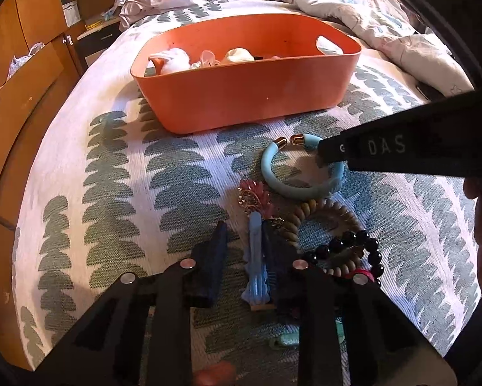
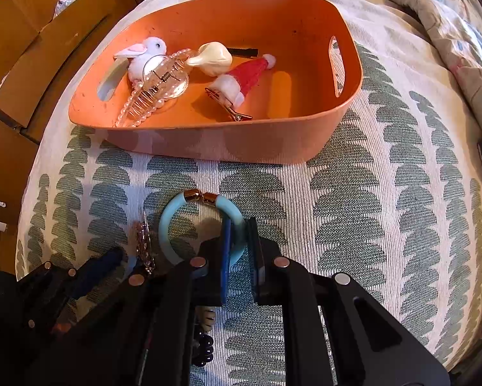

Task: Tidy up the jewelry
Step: 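Lift the blue hair clip with left tool while right tool carries the blue bangle to the basket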

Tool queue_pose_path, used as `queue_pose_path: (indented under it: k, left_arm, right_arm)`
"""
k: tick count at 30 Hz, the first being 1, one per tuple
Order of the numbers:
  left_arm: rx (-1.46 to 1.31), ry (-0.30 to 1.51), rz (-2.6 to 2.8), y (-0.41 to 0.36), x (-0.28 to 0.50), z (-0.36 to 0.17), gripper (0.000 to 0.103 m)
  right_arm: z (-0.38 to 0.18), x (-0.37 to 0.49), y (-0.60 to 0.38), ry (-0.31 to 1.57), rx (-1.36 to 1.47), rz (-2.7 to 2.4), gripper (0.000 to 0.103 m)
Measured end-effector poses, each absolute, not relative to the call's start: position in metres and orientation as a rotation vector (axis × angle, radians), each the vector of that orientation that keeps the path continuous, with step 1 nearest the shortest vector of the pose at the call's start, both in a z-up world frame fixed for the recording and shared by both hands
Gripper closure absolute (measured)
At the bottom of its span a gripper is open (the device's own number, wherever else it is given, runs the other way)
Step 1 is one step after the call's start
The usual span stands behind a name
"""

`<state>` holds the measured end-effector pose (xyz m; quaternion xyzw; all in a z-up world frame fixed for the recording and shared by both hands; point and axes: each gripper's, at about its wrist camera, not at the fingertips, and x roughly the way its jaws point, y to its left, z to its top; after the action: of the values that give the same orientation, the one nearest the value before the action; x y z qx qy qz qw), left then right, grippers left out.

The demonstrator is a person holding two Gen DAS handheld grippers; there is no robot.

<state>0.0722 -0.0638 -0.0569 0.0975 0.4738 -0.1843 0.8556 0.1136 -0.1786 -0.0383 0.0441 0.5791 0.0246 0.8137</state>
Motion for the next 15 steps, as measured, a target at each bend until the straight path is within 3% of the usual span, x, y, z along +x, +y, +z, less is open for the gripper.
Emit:
queue_pose_path:
  k: [13,15]
  left_arm:
    - [0.217,1.009,-0.379,-0.0680,0.0738,-0.0599,0.084]
    - [0.220,1.011,-0.379,-0.0687,0.0738,-0.0597,0.093]
  right_arm:
    - [-0.0400,0.1139,-0.1759,1.251,0.087,0.045,0.094]
    - [-0.0401,0.1142,-0.1752,1.249,0.097,0.044,0.094]
